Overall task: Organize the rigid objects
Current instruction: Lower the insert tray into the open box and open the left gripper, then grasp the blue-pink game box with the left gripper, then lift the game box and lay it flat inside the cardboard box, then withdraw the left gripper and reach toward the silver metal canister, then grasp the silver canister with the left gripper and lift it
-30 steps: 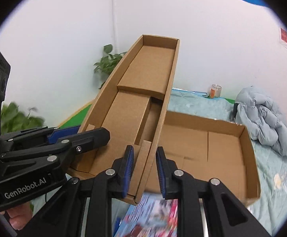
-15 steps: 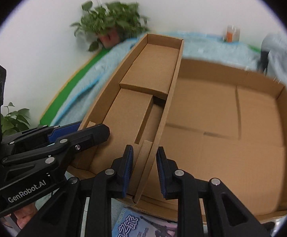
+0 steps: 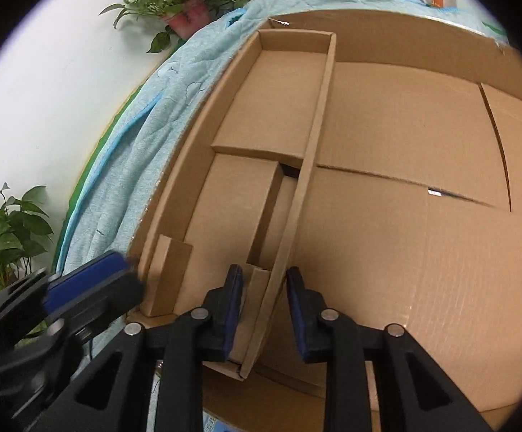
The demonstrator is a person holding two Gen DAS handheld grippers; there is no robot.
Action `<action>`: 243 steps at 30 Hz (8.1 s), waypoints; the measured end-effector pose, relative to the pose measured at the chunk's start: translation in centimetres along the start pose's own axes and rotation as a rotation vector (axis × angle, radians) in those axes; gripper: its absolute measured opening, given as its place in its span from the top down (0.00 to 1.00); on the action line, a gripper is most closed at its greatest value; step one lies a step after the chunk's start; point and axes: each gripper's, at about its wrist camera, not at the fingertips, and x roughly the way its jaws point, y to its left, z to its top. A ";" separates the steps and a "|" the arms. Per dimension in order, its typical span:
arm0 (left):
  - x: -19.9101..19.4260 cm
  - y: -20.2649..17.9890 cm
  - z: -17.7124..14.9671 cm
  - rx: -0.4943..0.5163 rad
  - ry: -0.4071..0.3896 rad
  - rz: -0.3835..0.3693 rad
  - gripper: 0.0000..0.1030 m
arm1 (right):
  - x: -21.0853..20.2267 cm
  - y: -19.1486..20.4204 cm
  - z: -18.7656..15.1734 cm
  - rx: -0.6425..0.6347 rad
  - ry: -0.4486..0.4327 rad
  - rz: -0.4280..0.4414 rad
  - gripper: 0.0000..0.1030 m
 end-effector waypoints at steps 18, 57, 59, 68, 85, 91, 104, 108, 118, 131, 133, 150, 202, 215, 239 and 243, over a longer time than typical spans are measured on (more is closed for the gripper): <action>-12.2 -5.4 -10.5 -0.035 -0.245 -0.092 0.00 | -17.0 -1.3 -16.5 -0.043 -0.347 -0.331 0.19; -9.3 -7.8 -17.8 -0.117 0.027 -0.281 0.01 | -16.1 0.1 -25.0 -0.188 -0.344 -0.338 0.19; -8.3 -7.3 -17.9 -0.131 0.058 -0.307 0.01 | -15.8 0.2 -24.9 -0.193 -0.337 -0.322 0.19; -5.1 -5.5 -18.3 -0.196 0.130 -0.352 0.03 | -13.5 0.6 -23.7 -0.192 -0.241 -0.138 0.19; -4.5 -5.9 -14.1 -0.093 0.062 -0.265 0.14 | -11.3 2.8 -22.3 -0.318 -0.178 -0.185 0.19; -0.3 -6.6 -12.7 -0.077 0.173 -0.316 0.13 | -10.5 3.4 -21.8 -0.356 -0.172 -0.233 0.18; -3.0 -7.0 -14.0 -0.093 0.096 -0.245 0.31 | -9.1 4.3 -21.0 -0.309 -0.236 -0.300 0.10; -5.2 -8.7 -14.2 -0.046 0.021 -0.196 0.31 | -9.8 4.5 -21.2 -0.283 -0.291 -0.314 0.11; -11.5 -13.9 -11.2 0.102 -0.218 -0.132 0.31 | -14.7 4.1 -19.6 -0.212 -0.510 -0.324 0.12; -9.7 -17.0 0.1 0.188 -0.284 -0.135 0.31 | -15.8 0.3 -9.8 -0.132 -0.514 -0.234 0.12; -8.2 -17.4 2.3 0.193 -0.267 -0.139 0.31 | -15.5 -0.6 -7.8 -0.123 -0.497 -0.227 0.12; 5.5 -15.2 5.5 0.072 -0.014 -0.087 0.43 | -6.8 -7.1 -2.4 0.002 -0.122 -0.099 0.19; -14.6 -23.3 -16.1 0.053 -0.216 -0.117 0.01 | -21.2 -5.2 -25.3 -0.069 -0.465 -0.370 0.06; -13.6 -23.6 -16.6 0.090 -0.144 -0.153 0.01 | -20.2 -5.1 -26.2 -0.082 -0.425 -0.399 0.06; -1.0 -25.5 -10.9 0.047 0.193 -0.345 0.08 | -18.1 -9.7 -26.5 0.083 -0.265 -0.114 0.09; 0.6 -25.9 -9.2 0.085 0.204 -0.308 0.09 | -16.5 -10.9 -25.6 0.133 -0.203 -0.081 0.17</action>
